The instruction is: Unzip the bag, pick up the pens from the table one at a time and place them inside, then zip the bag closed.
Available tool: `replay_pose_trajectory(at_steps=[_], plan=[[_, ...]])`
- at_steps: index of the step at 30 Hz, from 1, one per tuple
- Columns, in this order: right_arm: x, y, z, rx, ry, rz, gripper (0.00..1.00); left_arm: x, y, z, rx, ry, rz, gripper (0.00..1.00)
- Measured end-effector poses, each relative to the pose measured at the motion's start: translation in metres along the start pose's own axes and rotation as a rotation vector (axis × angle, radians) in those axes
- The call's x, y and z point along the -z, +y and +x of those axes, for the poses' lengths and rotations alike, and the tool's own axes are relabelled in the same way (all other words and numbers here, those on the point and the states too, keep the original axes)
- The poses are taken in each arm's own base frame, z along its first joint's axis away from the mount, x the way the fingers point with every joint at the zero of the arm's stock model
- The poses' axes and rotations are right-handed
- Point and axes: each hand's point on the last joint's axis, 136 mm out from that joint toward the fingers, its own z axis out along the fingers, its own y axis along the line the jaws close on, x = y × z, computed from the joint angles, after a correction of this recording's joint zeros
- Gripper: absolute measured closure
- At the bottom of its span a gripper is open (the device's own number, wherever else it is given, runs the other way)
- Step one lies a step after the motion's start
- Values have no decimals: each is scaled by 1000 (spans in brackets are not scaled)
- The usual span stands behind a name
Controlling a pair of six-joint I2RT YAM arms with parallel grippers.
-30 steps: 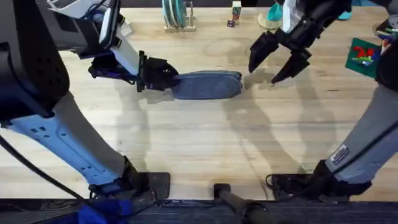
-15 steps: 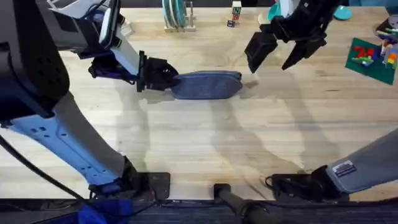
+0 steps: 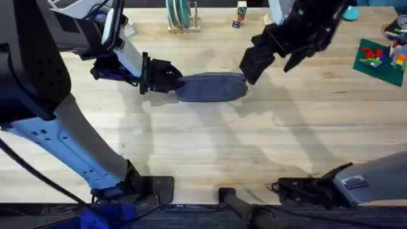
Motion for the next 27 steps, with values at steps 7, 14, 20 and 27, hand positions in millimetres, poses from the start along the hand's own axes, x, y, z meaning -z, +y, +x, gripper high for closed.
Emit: replay_pose_trajectory(at_steps=[7,14,20,27], plan=[[-4,-9,36,-55,-35,45,23,0,0,0,0,0,0,959],[-15,-13,66,-98,-77,52,5,0,0,0,0,0,0,959],[-25,-11,47,9,-159,37,5,0,0,0,0,0,0,959],[-40,-2,14,337,-208,27,5,0,0,0,0,0,0,959]])
